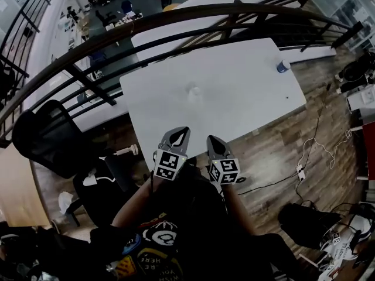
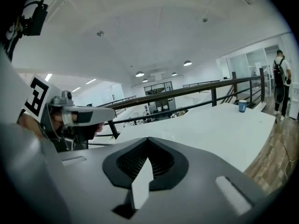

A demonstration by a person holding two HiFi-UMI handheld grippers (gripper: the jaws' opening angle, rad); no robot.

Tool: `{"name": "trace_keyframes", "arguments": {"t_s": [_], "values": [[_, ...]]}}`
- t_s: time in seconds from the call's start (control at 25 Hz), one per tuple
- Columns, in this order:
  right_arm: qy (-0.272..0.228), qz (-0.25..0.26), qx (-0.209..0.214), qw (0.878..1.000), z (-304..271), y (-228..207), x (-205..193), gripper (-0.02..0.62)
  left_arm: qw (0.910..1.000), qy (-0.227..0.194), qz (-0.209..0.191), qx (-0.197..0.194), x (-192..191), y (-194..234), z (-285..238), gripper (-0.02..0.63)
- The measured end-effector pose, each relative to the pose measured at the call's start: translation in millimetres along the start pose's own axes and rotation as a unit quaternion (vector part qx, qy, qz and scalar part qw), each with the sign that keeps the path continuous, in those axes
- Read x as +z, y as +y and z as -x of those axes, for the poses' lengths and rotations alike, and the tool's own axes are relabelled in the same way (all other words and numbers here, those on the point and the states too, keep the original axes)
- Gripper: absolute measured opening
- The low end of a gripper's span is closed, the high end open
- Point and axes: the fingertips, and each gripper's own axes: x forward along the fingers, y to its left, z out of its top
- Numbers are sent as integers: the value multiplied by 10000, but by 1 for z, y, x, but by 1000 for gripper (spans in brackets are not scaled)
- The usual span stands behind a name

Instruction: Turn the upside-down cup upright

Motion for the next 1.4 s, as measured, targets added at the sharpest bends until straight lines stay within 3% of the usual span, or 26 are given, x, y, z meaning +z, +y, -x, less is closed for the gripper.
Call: {"name": "trace_keyframes", "arguments": {"t_s": [0.2,0.32,0.6,0.76,0.84,0.92,1.04,1.24,1.4], "values": [[75,435,331,9985,-84,-43,-11,2,9993,105,212,293,-17,38,-63,5],[149,374,502,9979,-142,-63,-21,51,9986,217,250,416,-30,64,-87,5],[373,851,269,9953,-271,-103,-39,338,9966,460,424,534,-51,108,-105,5],[652,1250,496,9888,-321,-98,-47,438,9949,588,525,623,-63,125,-110,5],[846,1328,469,9864,-336,-100,-55,451,9947,647,485,630,-65,130,-114,5],[977,1367,342,9852,-342,-104,-58,399,9948,707,431,590,-64,135,-120,5],[983,1486,396,9832,-339,-101,-56,399,9948,807,505,363,-63,142,-135,7],[988,2062,785,9703,-309,-74,-38,399,9912,1184,528,-277,-59,145,-162,187],[1037,2761,1121,9489,-283,-44,-18,399,9798,1718,-29,-1025,-52,122,-185,358]]}}
